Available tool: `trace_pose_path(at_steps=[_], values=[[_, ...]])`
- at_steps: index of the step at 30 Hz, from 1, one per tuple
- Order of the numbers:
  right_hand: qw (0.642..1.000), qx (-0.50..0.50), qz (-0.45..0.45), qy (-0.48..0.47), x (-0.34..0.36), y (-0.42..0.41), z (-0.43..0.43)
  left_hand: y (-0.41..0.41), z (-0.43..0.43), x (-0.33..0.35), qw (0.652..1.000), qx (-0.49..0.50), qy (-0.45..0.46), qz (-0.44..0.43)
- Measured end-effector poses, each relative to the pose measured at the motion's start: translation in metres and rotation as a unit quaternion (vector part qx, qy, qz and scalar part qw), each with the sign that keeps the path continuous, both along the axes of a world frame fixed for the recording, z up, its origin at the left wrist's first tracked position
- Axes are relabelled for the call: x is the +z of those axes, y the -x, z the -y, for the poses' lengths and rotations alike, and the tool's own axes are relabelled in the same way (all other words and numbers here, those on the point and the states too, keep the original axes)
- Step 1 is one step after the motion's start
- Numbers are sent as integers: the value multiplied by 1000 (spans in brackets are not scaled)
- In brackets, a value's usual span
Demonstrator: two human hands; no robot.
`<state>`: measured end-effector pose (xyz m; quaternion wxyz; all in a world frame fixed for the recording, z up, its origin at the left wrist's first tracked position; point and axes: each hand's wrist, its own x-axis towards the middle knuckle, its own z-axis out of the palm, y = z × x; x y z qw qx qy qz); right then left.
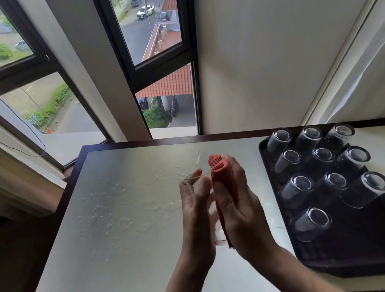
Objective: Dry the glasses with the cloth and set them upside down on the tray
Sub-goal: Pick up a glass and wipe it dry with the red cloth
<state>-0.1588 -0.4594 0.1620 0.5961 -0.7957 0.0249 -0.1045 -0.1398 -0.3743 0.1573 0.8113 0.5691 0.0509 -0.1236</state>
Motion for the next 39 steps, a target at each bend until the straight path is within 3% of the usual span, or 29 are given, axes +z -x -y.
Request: trace_pose_path(at_steps=[2,6,11,13,17,18,22,27,30,33,36,39], values=[[1000,14,-8,-10,3,-7,6,3,3,-1,1000,17,-14,8],[991,9,-34,-132,7,-16,13,3,5,-2,999,5,-32,4],[1000,-15,-9,24,-4,15,-4,-3,-3,-7,999,-15,-14,-36],[999,2,-10,32,-7,10,-2,-5,-5,-9,999,7,1,-44],[976,22,-89,-196,-1,-20,9,-4,1,-1,998,41,-14,-49],[974,17,-102,-203,2,-23,10,-3,3,1,998,36,-26,-50],[992,11,-83,-95,-1,-6,1,-3,2,3,997,12,-56,-48],[999,22,-38,16,-7,16,-6,-9,-9,-7,997,-32,32,-66],[996,14,-53,76,-2,2,0,-9,-5,-11,997,-36,19,-67],[996,11,-78,28,2,-16,8,-6,3,-9,997,-15,-8,-70],[984,17,-111,-139,1,-26,15,-5,6,-8,997,-14,-4,-71],[994,37,-71,-71,0,-6,7,-10,-3,-13,998,-30,5,-47]])
